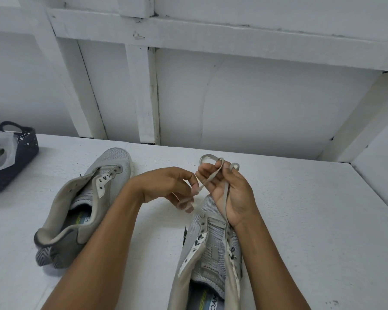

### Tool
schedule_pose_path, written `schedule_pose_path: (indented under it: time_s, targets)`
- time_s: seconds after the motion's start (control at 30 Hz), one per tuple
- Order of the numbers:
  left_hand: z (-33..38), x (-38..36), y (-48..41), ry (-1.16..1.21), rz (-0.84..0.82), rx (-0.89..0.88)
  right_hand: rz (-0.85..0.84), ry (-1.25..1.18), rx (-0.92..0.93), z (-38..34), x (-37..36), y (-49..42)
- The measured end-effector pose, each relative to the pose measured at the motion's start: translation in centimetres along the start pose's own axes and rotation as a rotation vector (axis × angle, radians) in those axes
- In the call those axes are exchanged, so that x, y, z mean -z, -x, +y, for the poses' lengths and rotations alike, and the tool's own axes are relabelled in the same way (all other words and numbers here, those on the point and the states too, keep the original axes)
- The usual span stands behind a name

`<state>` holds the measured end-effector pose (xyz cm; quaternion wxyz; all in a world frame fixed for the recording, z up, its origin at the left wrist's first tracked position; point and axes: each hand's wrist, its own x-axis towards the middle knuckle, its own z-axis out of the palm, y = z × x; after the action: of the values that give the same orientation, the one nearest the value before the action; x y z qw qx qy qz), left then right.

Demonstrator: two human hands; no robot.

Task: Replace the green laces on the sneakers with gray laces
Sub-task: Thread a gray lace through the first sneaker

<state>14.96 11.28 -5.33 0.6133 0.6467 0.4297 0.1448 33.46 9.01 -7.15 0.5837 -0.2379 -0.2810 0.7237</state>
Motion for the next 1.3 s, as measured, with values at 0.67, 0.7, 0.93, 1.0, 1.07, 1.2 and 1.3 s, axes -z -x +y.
schedule_pose_path:
  time_s: [0.67,0.7,0.93,1.0,1.07,1.2,1.3]
  targets:
    - [5.5,-1.4,-3.7,-0.182,0.194,0.134,-0.069,0.285,-0.158,-0.1,-0.3,0.2]
    - [5.4,-1.3,-3.5,-0.179,0.188,0.141,-0.075,0.295,-0.16,0.0,-0.3,0.2]
    - [4.7,-1.2,-4.4,0.051,0.323,-0.052,-0.105,0.271,-0.168,0.2,-0.1,0.1]
    - [4.8,-1.6,-4.6,0.124,0.34,-0.122,-0.096,0.258,-0.173,0.2,0.0,0.0]
    - [5.0,-2.0,-4.8,0.127,0.357,-0.165,-0.09,0.248,-0.174,0.1,0.0,0.1]
    - [5.4,-2.1,-4.7,0.016,0.361,-0.124,-0.076,0.218,-0.171,-0.1,-0.2,0.3]
    - [5.3,-1.5,-4.1,-0.103,0.355,0.028,-0.048,0.192,-0.153,-0.1,-0.2,0.3]
